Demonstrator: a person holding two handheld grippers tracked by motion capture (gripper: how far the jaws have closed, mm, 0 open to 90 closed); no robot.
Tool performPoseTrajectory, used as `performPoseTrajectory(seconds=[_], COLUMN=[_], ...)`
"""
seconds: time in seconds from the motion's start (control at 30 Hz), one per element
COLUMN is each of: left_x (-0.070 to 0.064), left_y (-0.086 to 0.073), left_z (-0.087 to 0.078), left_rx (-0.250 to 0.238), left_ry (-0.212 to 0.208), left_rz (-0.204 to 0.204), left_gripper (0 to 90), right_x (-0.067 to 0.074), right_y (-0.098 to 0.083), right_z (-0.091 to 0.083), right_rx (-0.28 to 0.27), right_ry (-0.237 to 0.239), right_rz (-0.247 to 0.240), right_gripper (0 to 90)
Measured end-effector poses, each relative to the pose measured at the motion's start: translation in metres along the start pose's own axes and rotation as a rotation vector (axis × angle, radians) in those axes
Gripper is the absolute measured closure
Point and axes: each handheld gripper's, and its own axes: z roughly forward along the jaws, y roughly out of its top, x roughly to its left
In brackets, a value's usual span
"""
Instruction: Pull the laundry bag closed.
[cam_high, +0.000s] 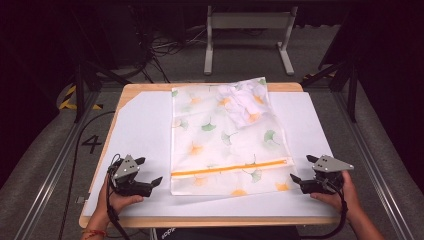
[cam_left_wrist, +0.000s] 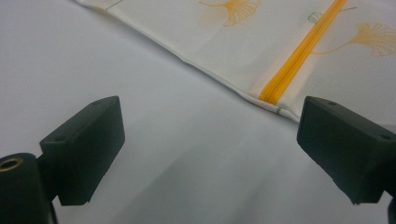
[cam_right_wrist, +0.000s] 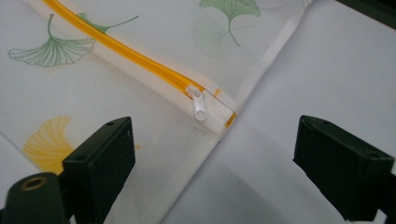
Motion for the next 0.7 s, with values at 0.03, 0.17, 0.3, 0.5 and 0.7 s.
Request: performPoseTrajectory(seconds=[0.03, 0.17, 0.3, 0.5, 0.7], left_x=[0.0002, 0.0006, 0.0011, 0.0013, 0.0032], left_y=[0.0001, -0.0007, -0.0012, -0.0016, -0.0024], left_z=[-0.0001, 0.0005, 0.0013, 0.0027, 0.0025], left_rx=[0.002, 0.007, 0.011, 0.017, 0.022], left_ry=[0.004, 0.002, 0.005, 0.009, 0.010], left_rz=[0.003, 0.003, 0.001, 0.000, -0.010], left_gripper=[8.7, 8.7, 8.7, 8.8, 8.8], right_x=[0.0001, 0.0004, 0.0005, 0.0005, 0.0010], right_y=[0.0000, 0.0005, 0.0006, 0.0007, 0.0004], right_z=[0.0000, 0.0001, 0.0002, 0.0003, 0.0009], right_rx=[-0.003, -0.005, -0.004, -0.005, 0.000], right_ry=[0.003, 0.001, 0.003, 0.000, 0.002], right_rz=[0.004, 0.005, 0.005, 0.005, 0.006], right_gripper=[12.8, 12.8, 12.8, 12.8, 12.8])
